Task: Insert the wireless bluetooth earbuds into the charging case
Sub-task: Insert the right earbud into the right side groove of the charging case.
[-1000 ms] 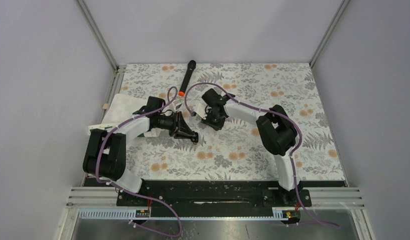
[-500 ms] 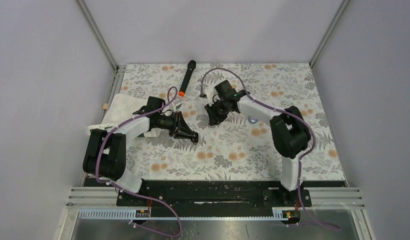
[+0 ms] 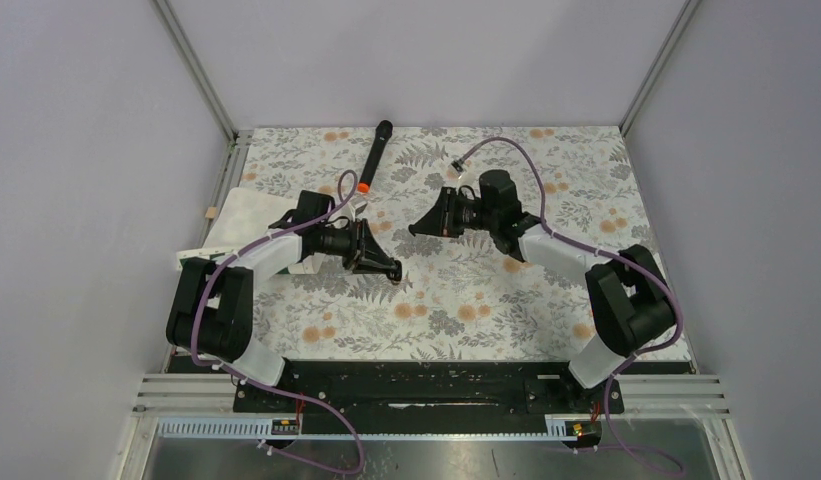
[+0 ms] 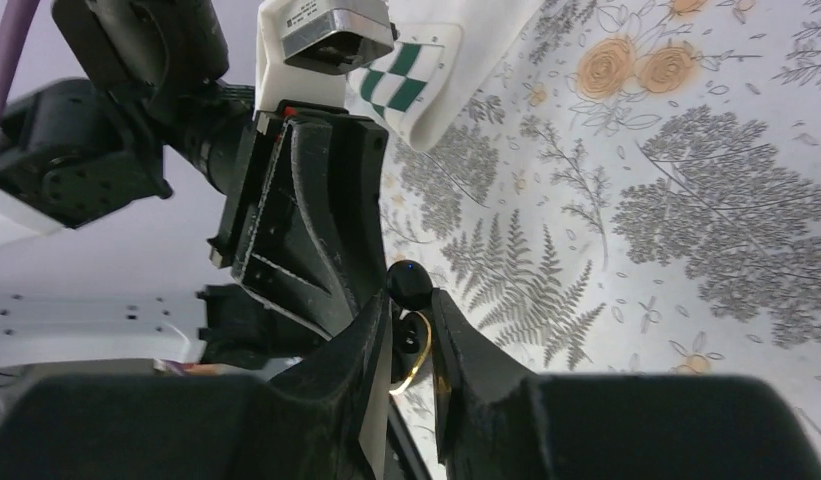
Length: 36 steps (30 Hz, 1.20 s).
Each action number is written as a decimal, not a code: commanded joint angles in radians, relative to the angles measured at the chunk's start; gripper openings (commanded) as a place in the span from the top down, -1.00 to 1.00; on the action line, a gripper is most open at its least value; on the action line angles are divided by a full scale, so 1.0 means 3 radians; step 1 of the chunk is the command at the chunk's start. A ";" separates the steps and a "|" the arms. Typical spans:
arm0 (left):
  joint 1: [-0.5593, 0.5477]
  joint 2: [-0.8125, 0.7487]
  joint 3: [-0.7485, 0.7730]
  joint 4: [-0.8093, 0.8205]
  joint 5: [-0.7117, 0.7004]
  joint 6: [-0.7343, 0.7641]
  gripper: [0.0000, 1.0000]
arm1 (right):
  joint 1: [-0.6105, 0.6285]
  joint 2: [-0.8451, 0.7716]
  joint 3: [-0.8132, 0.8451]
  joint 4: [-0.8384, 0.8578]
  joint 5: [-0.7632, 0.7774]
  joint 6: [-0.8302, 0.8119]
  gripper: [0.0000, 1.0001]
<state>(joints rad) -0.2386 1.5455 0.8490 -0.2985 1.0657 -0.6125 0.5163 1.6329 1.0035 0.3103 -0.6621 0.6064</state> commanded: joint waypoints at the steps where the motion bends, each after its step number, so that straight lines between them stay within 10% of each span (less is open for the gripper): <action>1: -0.0032 -0.0058 0.0166 0.0484 -0.0021 -0.0310 1.00 | 0.0013 -0.0183 -0.0277 0.1046 -0.0081 0.0833 0.83; 36: -0.0084 0.0164 -0.0010 0.2099 0.0328 -0.1557 1.00 | 0.0120 -0.0255 -0.0820 0.1899 -0.0119 0.1179 0.83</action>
<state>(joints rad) -0.2592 1.5990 0.8547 0.2581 1.1187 -1.0664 0.5434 1.5719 0.7444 0.8509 -0.6830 0.9901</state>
